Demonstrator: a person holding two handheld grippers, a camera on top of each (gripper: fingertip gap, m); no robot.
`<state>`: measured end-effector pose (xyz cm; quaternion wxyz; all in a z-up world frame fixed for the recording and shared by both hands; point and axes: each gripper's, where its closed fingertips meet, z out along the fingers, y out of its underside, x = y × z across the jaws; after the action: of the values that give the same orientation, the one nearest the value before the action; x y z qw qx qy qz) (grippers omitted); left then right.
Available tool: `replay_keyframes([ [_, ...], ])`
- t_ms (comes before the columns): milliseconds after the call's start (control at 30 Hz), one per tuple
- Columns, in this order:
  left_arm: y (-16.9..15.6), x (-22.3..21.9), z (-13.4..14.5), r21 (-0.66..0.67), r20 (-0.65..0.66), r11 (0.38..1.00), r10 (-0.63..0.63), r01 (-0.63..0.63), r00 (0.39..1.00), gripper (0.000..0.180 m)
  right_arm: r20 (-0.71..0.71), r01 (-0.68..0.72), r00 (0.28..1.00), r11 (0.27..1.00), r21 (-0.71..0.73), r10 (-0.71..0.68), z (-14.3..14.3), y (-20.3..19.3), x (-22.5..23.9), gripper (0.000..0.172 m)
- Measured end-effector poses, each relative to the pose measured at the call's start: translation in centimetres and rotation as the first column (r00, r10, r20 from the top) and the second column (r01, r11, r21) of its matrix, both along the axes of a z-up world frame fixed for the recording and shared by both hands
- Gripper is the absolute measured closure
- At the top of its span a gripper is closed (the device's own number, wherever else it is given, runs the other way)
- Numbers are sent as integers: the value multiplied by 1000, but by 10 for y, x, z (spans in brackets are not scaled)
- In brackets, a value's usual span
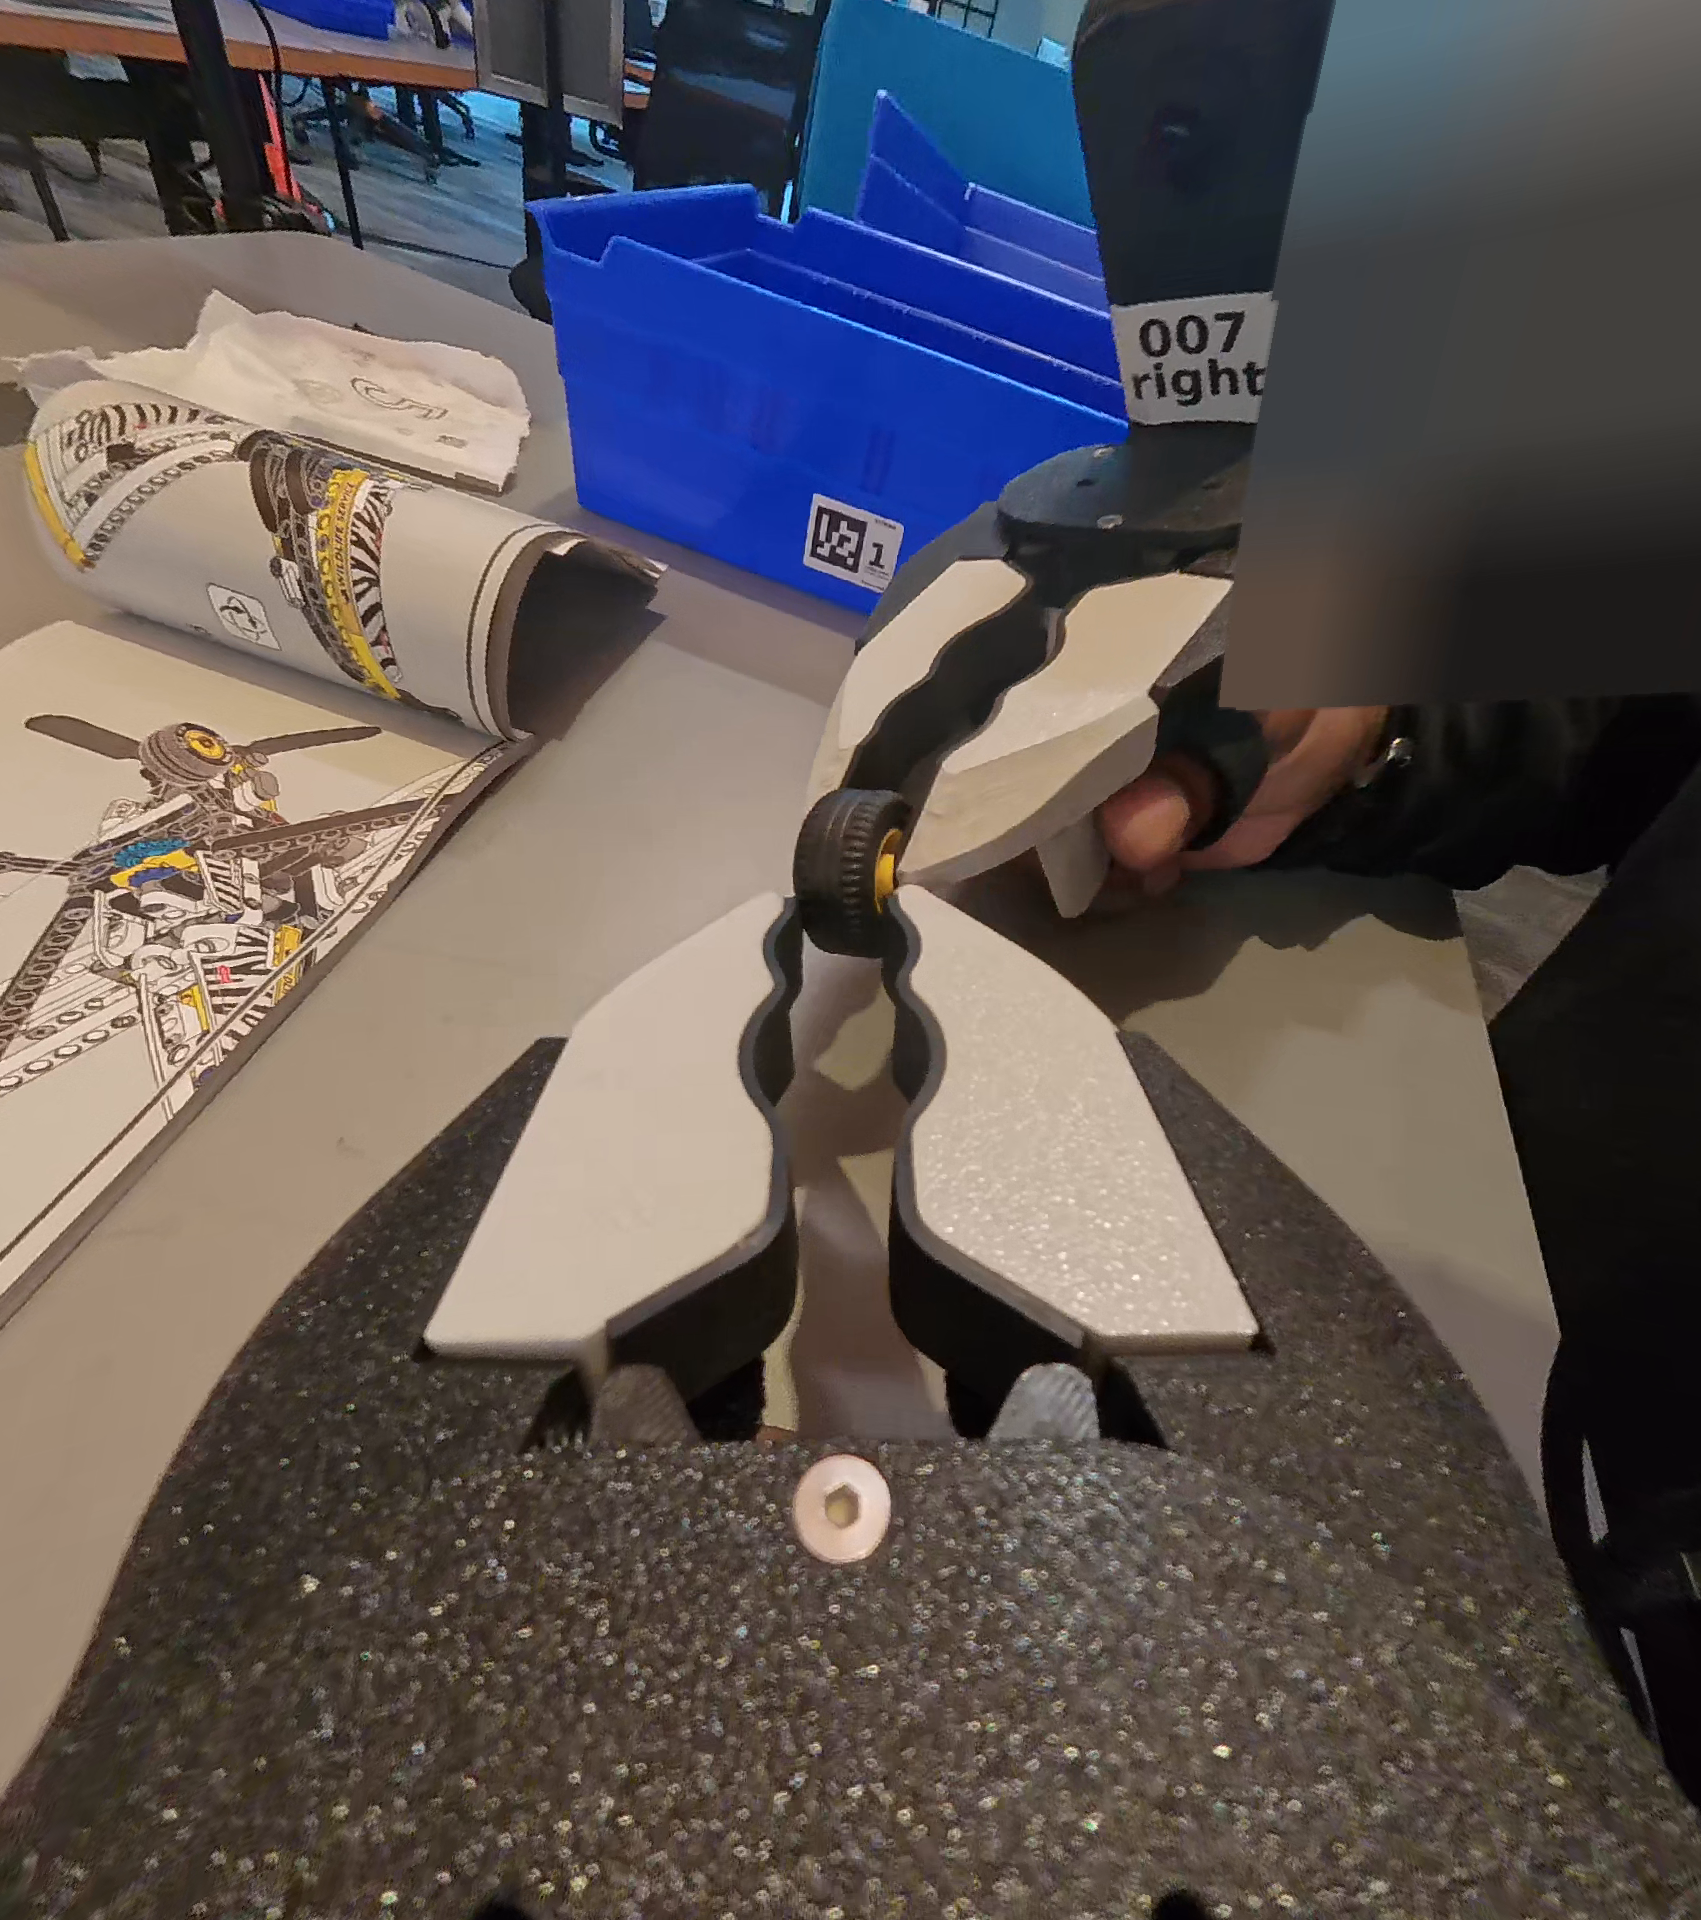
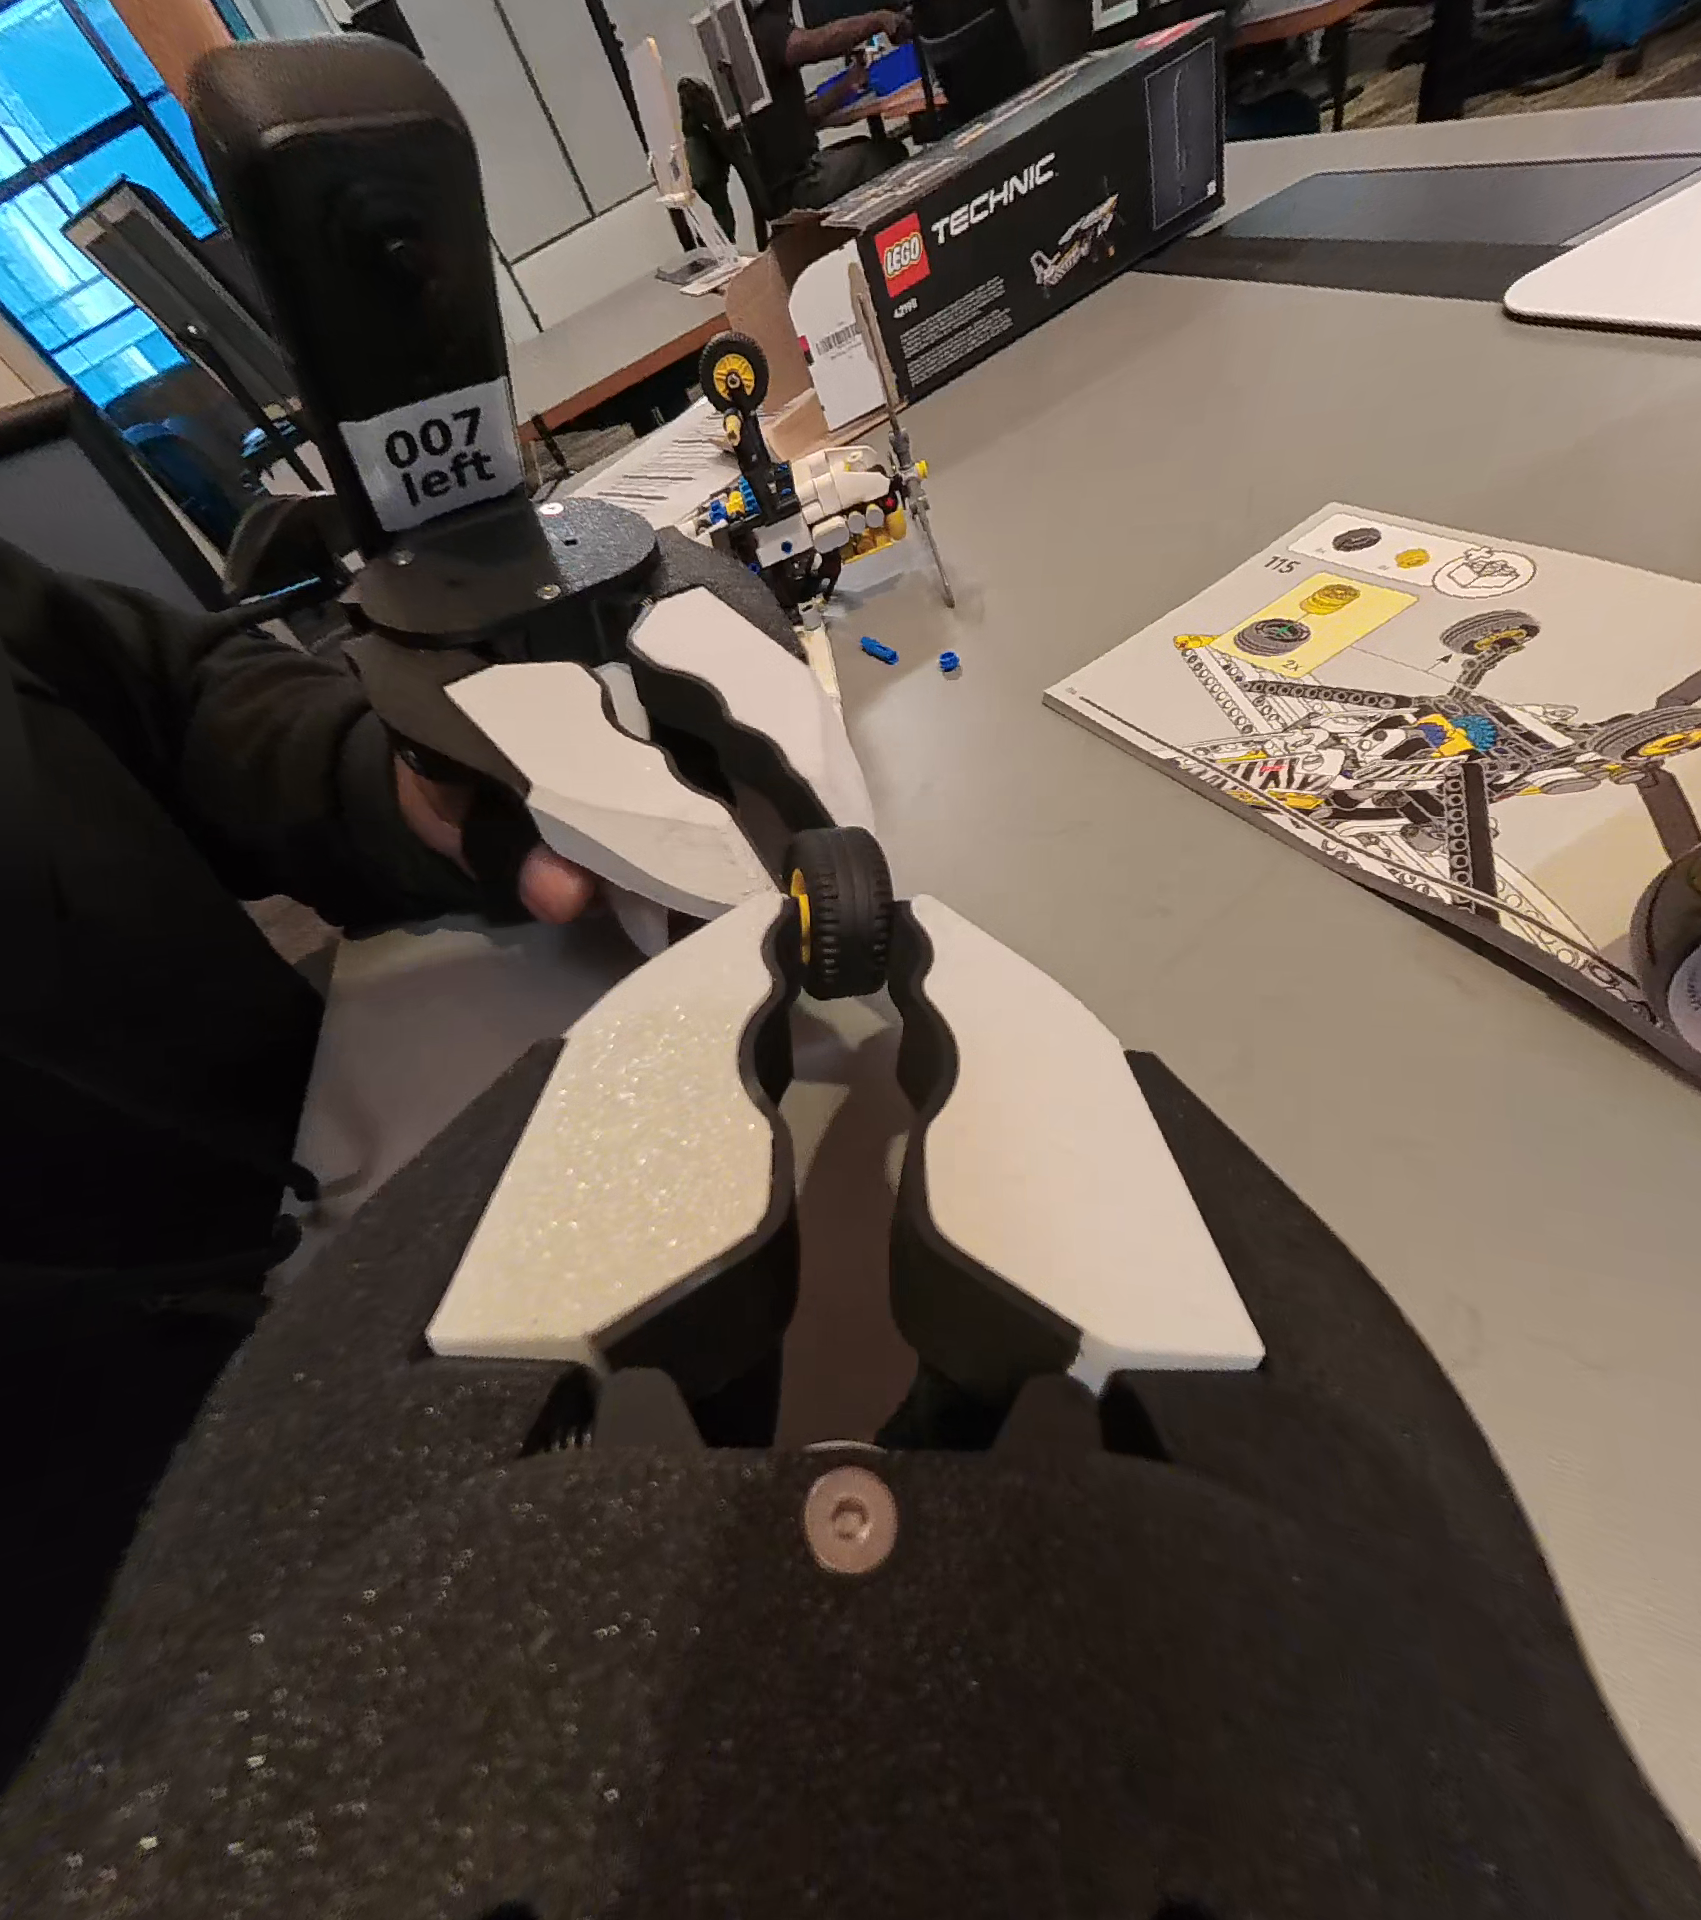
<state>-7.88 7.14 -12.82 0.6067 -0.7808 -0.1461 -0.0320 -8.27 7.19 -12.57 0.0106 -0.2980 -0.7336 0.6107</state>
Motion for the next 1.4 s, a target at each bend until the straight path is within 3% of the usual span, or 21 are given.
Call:
replay_keyframes([
  [367,-2,0,3,7,-75,1000,31,-31,997,167,9,2,1000,1000,-10,-2,0,-1,1,156],
  [633,-4,10,11,93,31,989,-117,114,993,167,66,-103,992,990,-101,110,7,-3,9,156],
  [867,-3,5,6,32,-38,999,-32,33,999,168,29,-44,999,998,-38,45,2,-2,4,156],
  [1400,-3,2,2,7,-39,1000,-6,6,999,168,-39,2,999,999,34,-1,-2,-3,2,155],
])
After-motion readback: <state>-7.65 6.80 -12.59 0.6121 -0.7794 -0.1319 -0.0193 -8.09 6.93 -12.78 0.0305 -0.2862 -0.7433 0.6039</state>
